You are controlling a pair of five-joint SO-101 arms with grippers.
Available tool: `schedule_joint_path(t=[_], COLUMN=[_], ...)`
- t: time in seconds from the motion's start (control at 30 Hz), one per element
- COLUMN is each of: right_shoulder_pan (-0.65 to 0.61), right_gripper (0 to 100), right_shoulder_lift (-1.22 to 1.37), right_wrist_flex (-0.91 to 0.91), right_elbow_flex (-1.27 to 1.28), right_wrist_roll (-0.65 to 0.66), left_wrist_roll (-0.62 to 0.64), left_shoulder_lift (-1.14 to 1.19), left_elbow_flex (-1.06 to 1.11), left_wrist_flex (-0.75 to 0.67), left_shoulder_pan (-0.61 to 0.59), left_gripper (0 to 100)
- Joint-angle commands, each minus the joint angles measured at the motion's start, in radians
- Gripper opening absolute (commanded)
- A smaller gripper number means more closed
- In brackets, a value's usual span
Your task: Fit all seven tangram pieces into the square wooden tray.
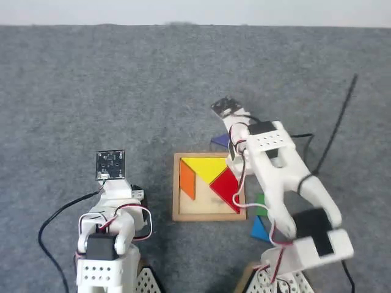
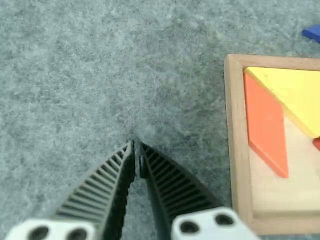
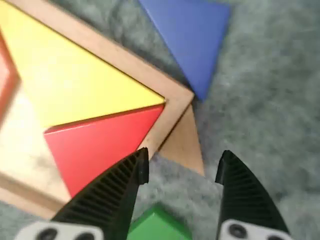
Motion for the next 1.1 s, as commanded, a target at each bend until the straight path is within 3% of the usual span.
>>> schedule_joint_path(t=[0.0, 0.23, 0.6, 0.83, 1.07], right_shoulder_pan=[0.012, 0.142, 0.147, 0.147, 0.145], right_gripper=[23.5, 23.2, 22.9, 0.6, 2.2], right_shoulder_lift=[0.079, 0.222, 0.232, 0.225, -0.012], right_wrist_flex=[-0.024, 0.031, 0.048, 0.064, 0.061], right_elbow_flex=[-0.063, -0.186, -0.19, -0.175, -0.068], right_wrist_roll=[0.026, 0.021, -0.034, -0.035, -0.035], left_wrist_roll=[-0.009, -0.009, -0.009, -0.009, -0.009], left_shoulder_lift=[-0.02, -0.02, -0.02, -0.02, -0.02], left_elbow_flex=[-0.012, -0.012, -0.012, -0.012, -0.012], left_wrist_flex=[0.002, 0.002, 0.002, 0.002, 0.002], left_shoulder_pan=[-0.006, -0.006, -0.006, -0.006, -0.006], left_gripper=[1, 1, 1, 1, 1])
